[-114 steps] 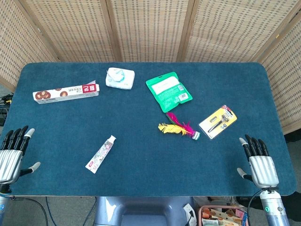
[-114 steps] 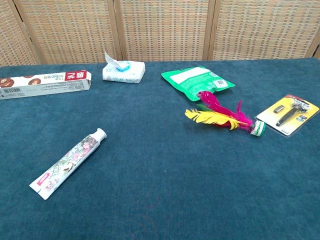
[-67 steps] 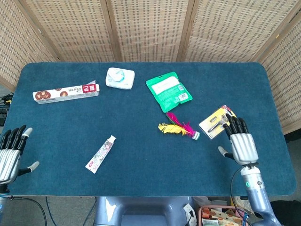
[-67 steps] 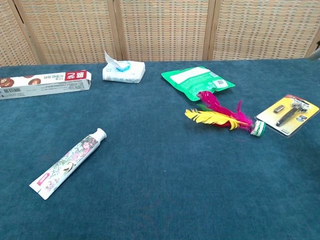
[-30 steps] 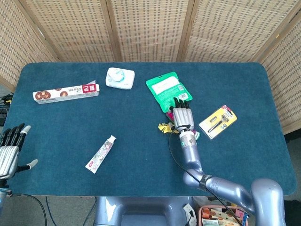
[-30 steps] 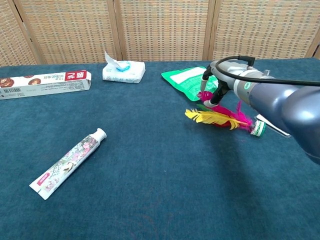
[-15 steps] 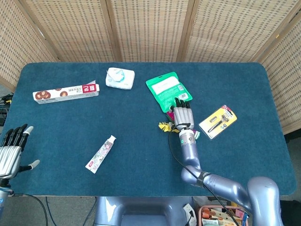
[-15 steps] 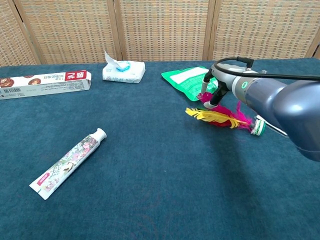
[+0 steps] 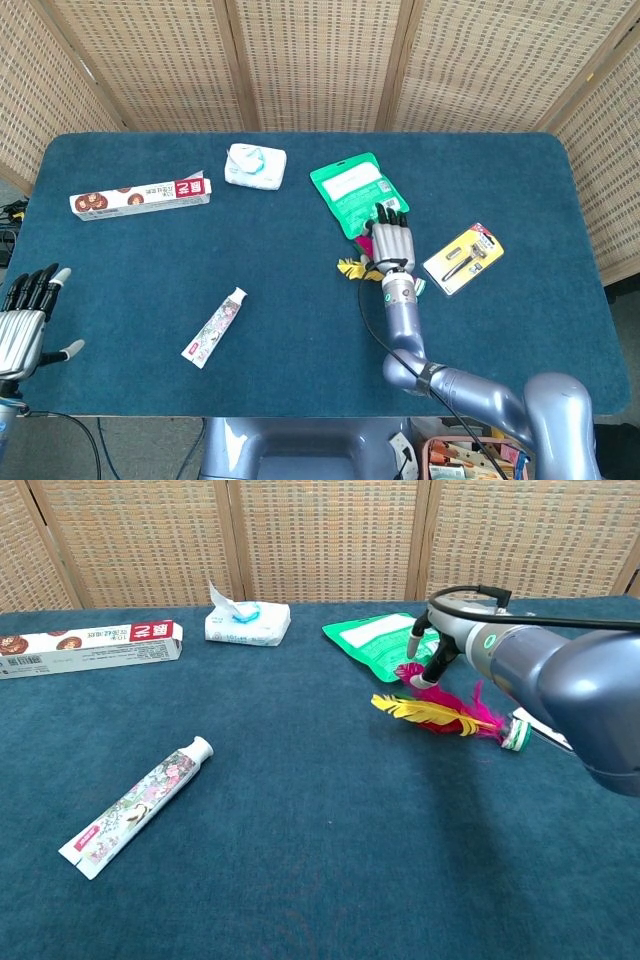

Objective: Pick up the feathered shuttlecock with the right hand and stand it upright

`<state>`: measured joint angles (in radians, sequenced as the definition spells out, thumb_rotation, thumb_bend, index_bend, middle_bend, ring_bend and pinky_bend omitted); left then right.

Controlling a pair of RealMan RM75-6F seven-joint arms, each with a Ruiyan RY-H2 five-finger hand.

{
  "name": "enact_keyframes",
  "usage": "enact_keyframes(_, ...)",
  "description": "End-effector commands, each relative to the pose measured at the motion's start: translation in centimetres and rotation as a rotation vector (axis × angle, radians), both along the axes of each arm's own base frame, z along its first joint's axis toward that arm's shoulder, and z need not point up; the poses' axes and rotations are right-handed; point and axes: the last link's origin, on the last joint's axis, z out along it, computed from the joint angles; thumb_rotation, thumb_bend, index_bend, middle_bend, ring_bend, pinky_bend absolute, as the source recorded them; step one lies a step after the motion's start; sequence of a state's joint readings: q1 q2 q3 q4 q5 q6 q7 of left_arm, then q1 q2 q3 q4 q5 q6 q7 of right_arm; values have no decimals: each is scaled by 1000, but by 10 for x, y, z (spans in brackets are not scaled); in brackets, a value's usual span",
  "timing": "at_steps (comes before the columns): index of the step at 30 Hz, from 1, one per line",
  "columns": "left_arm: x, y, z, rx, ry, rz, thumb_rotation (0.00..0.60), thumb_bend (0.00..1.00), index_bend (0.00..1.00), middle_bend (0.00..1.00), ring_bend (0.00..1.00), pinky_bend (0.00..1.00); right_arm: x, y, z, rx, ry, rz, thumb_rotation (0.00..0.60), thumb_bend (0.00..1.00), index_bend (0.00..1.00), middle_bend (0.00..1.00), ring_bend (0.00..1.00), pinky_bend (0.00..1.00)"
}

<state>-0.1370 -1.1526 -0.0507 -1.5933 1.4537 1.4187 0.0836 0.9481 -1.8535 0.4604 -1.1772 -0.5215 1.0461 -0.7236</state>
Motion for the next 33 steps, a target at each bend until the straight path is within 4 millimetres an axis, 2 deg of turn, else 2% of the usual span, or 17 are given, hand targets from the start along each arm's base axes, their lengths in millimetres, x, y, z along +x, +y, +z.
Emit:
enact_keyframes(1, 1, 0, 0, -1, 0, -2, 600, 134, 0, 0, 0, 0, -3, -2, -2, 7, 7, -9, 600, 308, 363, 25, 0, 36)
enact_keyframes(16, 1, 0, -2, -11, 2, -4, 600, 138, 0, 0, 0, 0, -11, -4, -10, 30, 2, -38, 600, 308, 366, 26, 0, 36)
enact_keyframes(26, 1, 0, -2, -12, -1, -3, 600, 142, 0, 0, 0, 0, -11, -3, -11, 17, 3, -28, 600, 314, 454, 69, 0, 44)
enact_keyframes(33, 1, 0, -1, -12, -5, -3, 600, 146, 0, 0, 0, 0, -14, -1, -13, 24, 7, -31, 600, 314, 467, 81, 0, 49)
